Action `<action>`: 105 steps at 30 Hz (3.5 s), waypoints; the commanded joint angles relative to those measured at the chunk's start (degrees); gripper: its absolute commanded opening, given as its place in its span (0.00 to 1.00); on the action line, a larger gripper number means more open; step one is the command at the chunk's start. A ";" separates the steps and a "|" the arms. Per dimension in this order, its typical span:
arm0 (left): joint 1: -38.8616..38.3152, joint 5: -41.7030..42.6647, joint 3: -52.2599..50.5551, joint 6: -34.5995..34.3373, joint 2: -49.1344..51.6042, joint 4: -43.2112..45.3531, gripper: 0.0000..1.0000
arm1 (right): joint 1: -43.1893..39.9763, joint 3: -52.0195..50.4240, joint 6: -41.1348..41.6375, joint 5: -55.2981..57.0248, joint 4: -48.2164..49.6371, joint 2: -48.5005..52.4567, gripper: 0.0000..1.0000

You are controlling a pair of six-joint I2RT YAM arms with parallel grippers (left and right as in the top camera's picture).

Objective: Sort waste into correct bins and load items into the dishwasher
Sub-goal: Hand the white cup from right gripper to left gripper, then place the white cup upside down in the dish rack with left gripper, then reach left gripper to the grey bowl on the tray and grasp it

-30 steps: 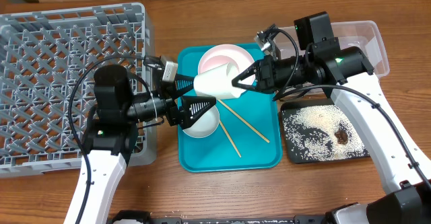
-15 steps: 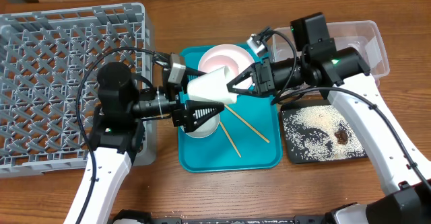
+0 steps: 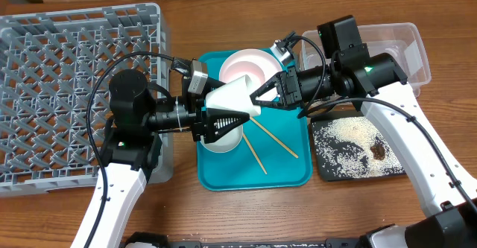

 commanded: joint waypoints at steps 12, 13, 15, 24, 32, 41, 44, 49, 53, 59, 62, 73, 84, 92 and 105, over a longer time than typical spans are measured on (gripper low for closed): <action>0.81 -5.49 0.87 2.08 0.20 -5.31 0.39 | -0.24 0.46 -0.39 13.84 -4.46 -0.04 0.15; 1.25 -6.34 0.87 2.62 0.20 -6.75 0.34 | -0.46 0.46 -0.39 17.70 -5.57 -0.04 0.17; 2.43 -7.85 0.87 4.04 0.20 -9.90 0.26 | -1.40 0.46 -0.39 26.75 -8.07 -0.07 0.23; 10.38 -12.83 0.87 10.08 0.17 -23.58 0.12 | -10.80 0.61 -1.77 43.95 -13.79 -0.39 0.45; 22.82 -34.49 4.92 12.13 -2.10 -47.50 0.04 | -20.59 0.63 -4.74 63.89 -23.65 -3.02 0.49; 34.95 -70.38 16.50 11.08 -2.29 -66.23 0.04 | -26.69 0.61 -4.72 62.01 -24.00 -5.90 0.49; 35.95 -77.61 16.24 8.79 -1.05 -66.12 0.04 | -26.60 0.61 -4.70 61.96 -23.98 -5.90 0.49; 35.91 -78.40 15.91 8.02 4.28 -64.39 0.05 | -26.60 0.61 -4.72 61.53 -24.06 -5.90 0.49; 35.91 -77.92 15.91 8.00 9.86 -63.69 0.05 | -26.60 0.61 -4.72 61.09 -24.11 -5.90 0.49; 35.91 -75.36 15.91 8.02 16.96 -63.39 0.26 | -26.60 0.61 -4.72 60.89 -24.13 -5.90 0.49; 35.91 -74.53 15.93 8.04 19.06 -63.06 0.67 | -26.60 0.61 -4.72 60.92 -24.39 -5.90 0.49; 35.50 -67.43 23.58 8.28 18.84 -68.26 1.00 | -26.60 0.61 -4.72 60.92 -24.90 -5.90 0.49; 11.06 -62.51 26.10 13.29 14.12 -68.32 1.00 | -26.60 0.61 -4.70 60.92 -24.92 -5.90 0.50; -8.37 -64.72 25.90 13.46 21.57 -67.19 1.00 | -26.60 0.61 -4.72 60.94 -24.90 -5.90 0.50; -18.21 -63.87 25.90 13.40 39.12 -63.47 0.87 | -26.60 0.61 -4.72 60.92 -25.11 -5.90 0.51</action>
